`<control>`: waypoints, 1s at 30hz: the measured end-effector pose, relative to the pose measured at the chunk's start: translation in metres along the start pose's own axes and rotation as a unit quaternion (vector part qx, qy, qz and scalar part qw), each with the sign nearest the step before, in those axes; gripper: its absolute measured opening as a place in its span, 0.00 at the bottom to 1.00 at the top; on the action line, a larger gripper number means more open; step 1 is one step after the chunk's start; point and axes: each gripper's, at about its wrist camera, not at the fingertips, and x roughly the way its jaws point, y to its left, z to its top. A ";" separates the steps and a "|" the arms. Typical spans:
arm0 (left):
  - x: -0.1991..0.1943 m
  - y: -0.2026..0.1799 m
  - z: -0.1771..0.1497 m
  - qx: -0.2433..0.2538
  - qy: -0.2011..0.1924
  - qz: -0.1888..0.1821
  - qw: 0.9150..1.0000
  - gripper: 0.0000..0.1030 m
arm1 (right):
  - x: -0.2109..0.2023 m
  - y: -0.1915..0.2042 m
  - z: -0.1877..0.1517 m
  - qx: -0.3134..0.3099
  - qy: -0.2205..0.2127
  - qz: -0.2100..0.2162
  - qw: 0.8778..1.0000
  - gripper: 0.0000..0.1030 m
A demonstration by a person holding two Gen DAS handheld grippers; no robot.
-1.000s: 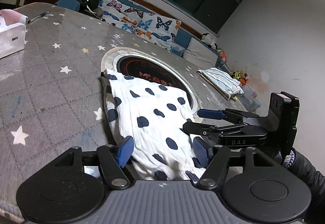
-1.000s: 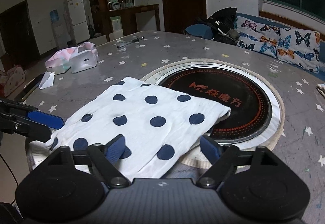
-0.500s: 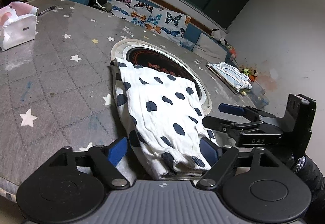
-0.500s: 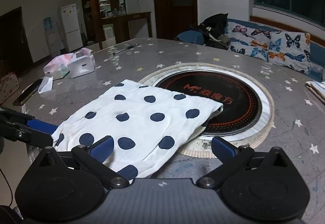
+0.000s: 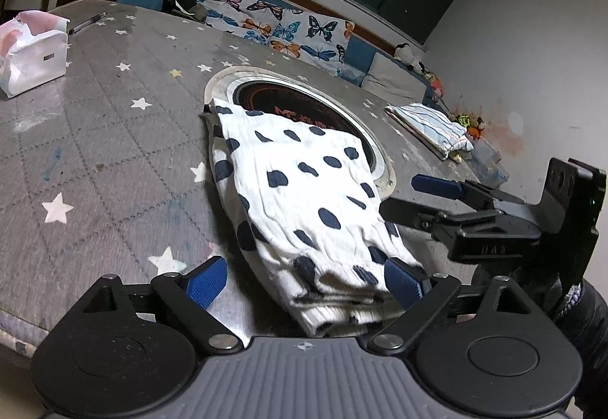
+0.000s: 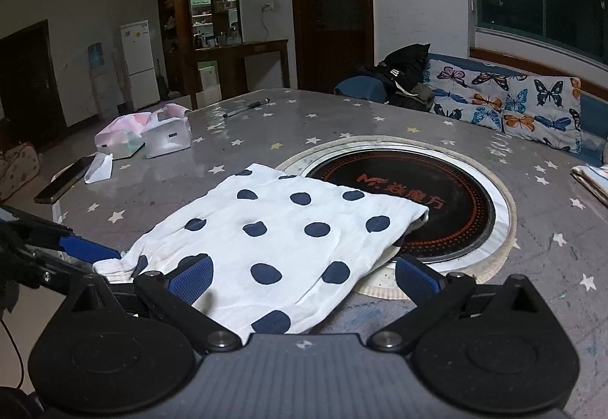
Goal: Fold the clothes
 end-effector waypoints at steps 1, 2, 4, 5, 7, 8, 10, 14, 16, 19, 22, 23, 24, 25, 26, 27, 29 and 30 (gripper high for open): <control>0.000 0.000 -0.001 0.001 0.001 0.000 1.000 0.89 | 0.000 -0.001 0.000 0.003 0.000 -0.001 1.000 1.00; -0.001 -0.001 -0.002 0.003 0.002 0.000 1.000 0.89 | -0.001 -0.001 -0.001 0.006 0.000 -0.002 1.000 1.00; -0.001 -0.002 -0.005 0.008 0.004 0.002 1.000 0.90 | -0.002 -0.003 -0.002 0.011 -0.001 -0.004 1.000 1.00; -0.002 -0.004 -0.006 0.012 0.005 0.003 1.000 0.90 | -0.003 -0.003 -0.003 0.013 0.000 -0.004 1.000 1.00; -0.003 -0.006 -0.009 0.021 0.007 0.005 1.000 0.90 | -0.004 -0.004 -0.004 0.015 0.000 -0.005 1.000 1.00; -0.003 -0.009 -0.011 0.028 0.009 0.006 1.000 0.90 | -0.005 -0.004 -0.005 0.016 -0.001 -0.005 1.000 1.00; -0.003 -0.012 -0.014 0.041 0.011 0.009 0.999 0.90 | -0.006 -0.003 -0.005 0.019 -0.004 -0.003 1.000 1.00; 0.001 -0.015 -0.019 0.054 0.017 0.015 0.998 0.90 | -0.009 -0.001 -0.006 0.023 -0.008 0.003 1.000 1.00; 0.002 -0.015 -0.020 0.058 0.018 0.019 0.998 0.90 | -0.009 0.001 -0.007 0.017 -0.005 0.006 1.000 1.00; 0.003 -0.015 -0.020 0.060 0.017 0.025 0.998 0.90 | -0.008 0.005 -0.009 0.002 0.002 0.006 1.000 1.00; 0.005 -0.016 -0.020 0.069 0.014 0.033 0.997 0.89 | -0.009 0.008 -0.012 -0.007 0.006 0.007 1.000 1.00; 0.005 -0.017 -0.021 0.075 0.015 0.032 0.997 0.89 | -0.009 0.008 -0.012 -0.010 0.007 0.008 1.000 1.00; 0.005 -0.018 -0.022 0.082 0.018 0.031 0.996 0.89 | -0.010 0.009 -0.012 -0.011 0.008 0.009 1.000 1.00; 0.006 -0.020 -0.023 0.088 0.020 0.030 0.995 0.89 | -0.011 0.009 -0.012 -0.012 0.008 0.010 1.000 1.00; 0.006 -0.021 -0.025 0.096 0.021 0.032 0.995 0.89 | -0.012 0.010 -0.012 -0.013 0.009 0.013 1.000 1.00; 0.007 -0.022 -0.026 0.103 0.022 0.034 0.994 0.89 | -0.012 0.011 -0.013 -0.016 0.010 0.015 1.000 1.00; 0.008 -0.024 -0.028 0.114 0.022 0.038 0.993 0.88 | -0.014 0.014 -0.013 -0.025 0.011 0.019 0.999 1.00; 0.009 -0.025 -0.028 0.118 0.022 0.042 0.992 0.88 | -0.014 0.015 -0.014 -0.029 0.011 0.020 0.999 1.00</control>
